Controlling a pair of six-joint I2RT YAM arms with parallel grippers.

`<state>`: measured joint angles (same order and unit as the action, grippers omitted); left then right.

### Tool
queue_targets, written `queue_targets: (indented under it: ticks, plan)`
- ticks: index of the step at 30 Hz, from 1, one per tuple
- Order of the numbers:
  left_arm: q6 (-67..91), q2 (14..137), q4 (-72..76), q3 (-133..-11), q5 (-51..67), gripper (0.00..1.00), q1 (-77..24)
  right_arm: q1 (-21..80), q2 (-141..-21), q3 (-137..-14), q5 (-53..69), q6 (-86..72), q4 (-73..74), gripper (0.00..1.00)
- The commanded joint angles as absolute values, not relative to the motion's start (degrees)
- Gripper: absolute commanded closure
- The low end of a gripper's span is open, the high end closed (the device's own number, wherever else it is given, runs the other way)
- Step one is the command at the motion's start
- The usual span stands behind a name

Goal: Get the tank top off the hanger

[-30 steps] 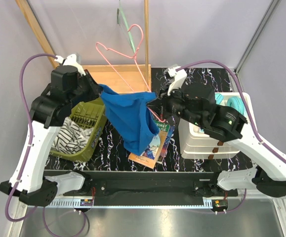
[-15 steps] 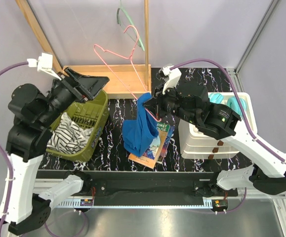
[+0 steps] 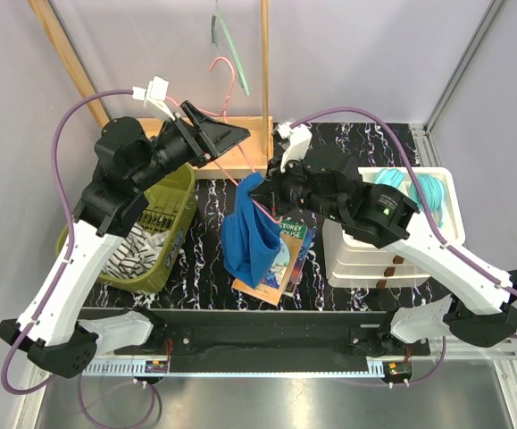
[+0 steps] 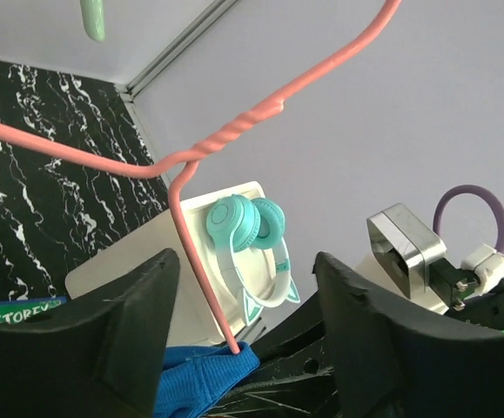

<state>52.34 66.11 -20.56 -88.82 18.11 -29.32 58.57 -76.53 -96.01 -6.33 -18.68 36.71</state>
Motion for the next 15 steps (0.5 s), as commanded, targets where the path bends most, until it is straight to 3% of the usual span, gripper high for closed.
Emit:
queue_targets:
  ticks: [1,2,6,8,15]
  plan:
    - [50.9,66.0,-20.7,-90.9,15.3,0.39,-29.6,58.6,-77.3,-100.0,-3.2,-19.3,33.8,1.00]
    - [50.5,65.8,-21.4,-91.1,13.9,0.48,-29.7,58.6,-77.9,-100.3,-2.5,-19.4,33.8,1.00]
    - [46.5,65.6,-25.1,-92.4,9.9,0.65,-29.7,58.6,-79.9,-102.3,1.6,-19.8,33.7,1.00]
    - [45.3,65.0,-26.8,-92.5,7.9,0.70,-29.6,58.5,-80.9,-102.7,2.3,-19.7,33.8,1.00]
    - [42.6,64.6,-29.2,-92.6,5.1,0.99,-28.0,58.6,-82.0,-102.7,2.5,-19.2,33.8,1.00]
